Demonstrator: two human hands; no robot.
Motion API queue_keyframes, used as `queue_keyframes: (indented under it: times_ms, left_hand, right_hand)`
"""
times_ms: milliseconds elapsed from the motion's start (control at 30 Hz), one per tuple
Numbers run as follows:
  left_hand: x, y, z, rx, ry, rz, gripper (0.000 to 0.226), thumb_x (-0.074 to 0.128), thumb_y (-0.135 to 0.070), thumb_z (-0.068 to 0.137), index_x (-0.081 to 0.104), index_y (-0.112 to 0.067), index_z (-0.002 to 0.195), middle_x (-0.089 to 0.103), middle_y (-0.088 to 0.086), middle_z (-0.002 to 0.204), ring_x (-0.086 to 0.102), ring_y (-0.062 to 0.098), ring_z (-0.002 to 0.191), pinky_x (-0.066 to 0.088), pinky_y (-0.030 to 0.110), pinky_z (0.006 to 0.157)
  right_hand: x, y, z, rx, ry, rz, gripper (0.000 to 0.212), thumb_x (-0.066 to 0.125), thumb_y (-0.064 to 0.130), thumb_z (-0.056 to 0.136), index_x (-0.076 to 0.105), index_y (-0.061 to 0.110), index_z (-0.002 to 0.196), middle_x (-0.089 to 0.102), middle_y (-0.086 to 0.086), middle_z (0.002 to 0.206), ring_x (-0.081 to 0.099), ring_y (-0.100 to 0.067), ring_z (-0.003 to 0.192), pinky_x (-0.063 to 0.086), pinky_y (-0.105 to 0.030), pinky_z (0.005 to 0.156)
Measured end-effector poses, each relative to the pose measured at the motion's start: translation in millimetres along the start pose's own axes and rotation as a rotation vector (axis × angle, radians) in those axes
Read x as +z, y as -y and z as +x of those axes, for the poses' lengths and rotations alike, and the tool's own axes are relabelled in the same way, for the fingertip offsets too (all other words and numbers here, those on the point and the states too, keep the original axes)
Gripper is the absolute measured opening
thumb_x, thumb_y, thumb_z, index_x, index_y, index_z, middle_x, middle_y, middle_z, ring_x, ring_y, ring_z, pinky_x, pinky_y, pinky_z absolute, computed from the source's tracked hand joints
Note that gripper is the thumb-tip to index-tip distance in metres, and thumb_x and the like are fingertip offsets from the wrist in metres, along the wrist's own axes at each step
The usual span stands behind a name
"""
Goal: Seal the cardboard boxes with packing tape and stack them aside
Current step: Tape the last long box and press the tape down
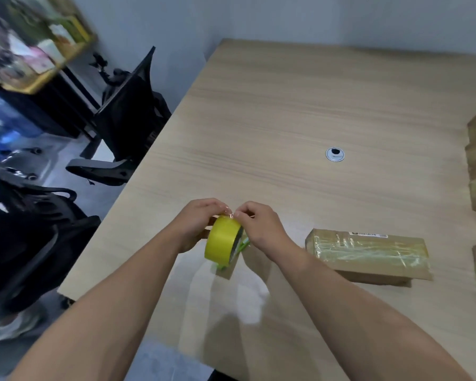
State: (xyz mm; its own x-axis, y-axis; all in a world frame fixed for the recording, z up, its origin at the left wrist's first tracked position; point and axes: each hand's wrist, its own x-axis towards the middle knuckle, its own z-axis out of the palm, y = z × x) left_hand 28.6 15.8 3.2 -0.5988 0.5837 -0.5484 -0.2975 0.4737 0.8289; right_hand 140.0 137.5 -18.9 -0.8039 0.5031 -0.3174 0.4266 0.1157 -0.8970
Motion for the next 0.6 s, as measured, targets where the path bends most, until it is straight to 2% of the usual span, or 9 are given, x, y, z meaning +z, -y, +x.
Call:
queue_keyframes:
  times_ms: [33,100,167,233,300,400,467,533,600]
  left_hand:
    - [-9.1,4.6,1.7,-0.018,-0.007,-0.032,0.014,0.06,-0.011,0.095,0.072,-0.011,0.1,0.072,0.002,0.091,0.062,0.017,0.08,0.046,0.028,0.064]
    - [-30.2,18.0,7.1,-0.026,-0.014,-0.03,0.03,0.06,-0.009,0.093,0.069,-0.022,0.119,0.076,0.0,0.105,0.065,0.02,0.093,0.047,0.037,0.078]
    - [-43.4,31.0,10.1,-0.017,0.043,0.073,0.037,0.057,-0.004,0.095,0.067,-0.027,0.122,0.076,-0.005,0.108,0.067,0.018,0.1,0.05,0.039,0.083]
    - [-54.0,42.4,15.4,-0.016,0.072,0.11,0.031,0.058,0.0,0.095,0.07,-0.019,0.116,0.075,-0.002,0.103,0.068,0.017,0.093,0.054,0.033,0.076]
    - [-63.1,49.0,21.4,-0.019,0.048,0.112,0.019,0.06,-0.004,0.095,0.071,-0.013,0.107,0.073,0.003,0.095,0.065,0.018,0.086,0.051,0.03,0.07]
    - [-79.8,56.4,31.8,-0.028,0.104,0.179,0.019,0.071,-0.008,0.08,0.077,-0.022,0.091,0.074,-0.003,0.085,0.065,0.01,0.078,0.052,0.028,0.07]
    - [-90.4,60.5,39.1,-0.062,0.145,0.252,0.026,0.072,-0.002,0.08,0.077,-0.027,0.079,0.074,-0.01,0.077,0.065,0.002,0.07,0.054,0.026,0.069]
    - [-100.0,65.1,44.7,-0.118,0.176,0.306,0.027,0.072,-0.003,0.078,0.077,-0.028,0.071,0.073,-0.009,0.072,0.065,0.003,0.067,0.054,0.026,0.065]
    - [-109.5,69.6,49.5,-0.176,0.208,0.354,0.025,0.067,-0.008,0.071,0.077,-0.03,0.064,0.07,-0.004,0.069,0.064,0.012,0.066,0.053,0.028,0.063]
  right_hand:
    - [5.5,2.6,3.9,0.005,0.003,-0.001,0.015,0.062,0.018,0.094,0.069,0.02,0.081,0.064,0.012,0.077,0.057,-0.011,0.082,0.041,-0.021,0.069]
    - [17.5,7.5,12.4,0.013,-0.002,-0.007,0.017,0.06,0.017,0.095,0.068,0.018,0.08,0.063,0.012,0.075,0.056,-0.009,0.077,0.039,-0.014,0.064]
    - [28.6,8.6,20.5,0.032,-0.014,0.004,0.017,0.06,0.018,0.095,0.068,0.017,0.08,0.064,0.008,0.076,0.059,-0.012,0.078,0.043,-0.015,0.066]
    - [41.7,9.7,31.9,0.051,-0.005,0.007,0.016,0.061,0.019,0.094,0.068,0.017,0.079,0.067,0.005,0.077,0.063,-0.018,0.083,0.049,-0.026,0.076]
    - [52.2,9.3,44.5,0.054,0.014,-0.048,0.016,0.063,0.019,0.093,0.07,0.017,0.079,0.066,0.007,0.075,0.062,-0.017,0.082,0.047,-0.024,0.072]
    - [64.4,7.4,62.6,0.073,0.021,-0.145,0.016,0.063,0.019,0.095,0.073,0.011,0.085,0.066,0.005,0.079,0.059,-0.015,0.085,0.036,-0.024,0.07]
    - [72.9,4.6,74.7,0.095,-0.002,-0.186,0.017,0.062,0.019,0.095,0.073,0.009,0.086,0.066,0.002,0.083,0.059,-0.018,0.089,0.035,-0.026,0.07]
    - [81.1,2.7,86.4,0.153,-0.041,-0.174,0.017,0.06,0.018,0.095,0.071,0.01,0.084,0.068,-0.002,0.087,0.059,-0.021,0.089,0.036,-0.027,0.071]
    - [89.4,0.8,98.3,0.191,-0.045,-0.201,0.017,0.06,0.018,0.096,0.067,0.013,0.081,0.069,-0.007,0.09,0.058,-0.021,0.087,0.037,-0.027,0.071]
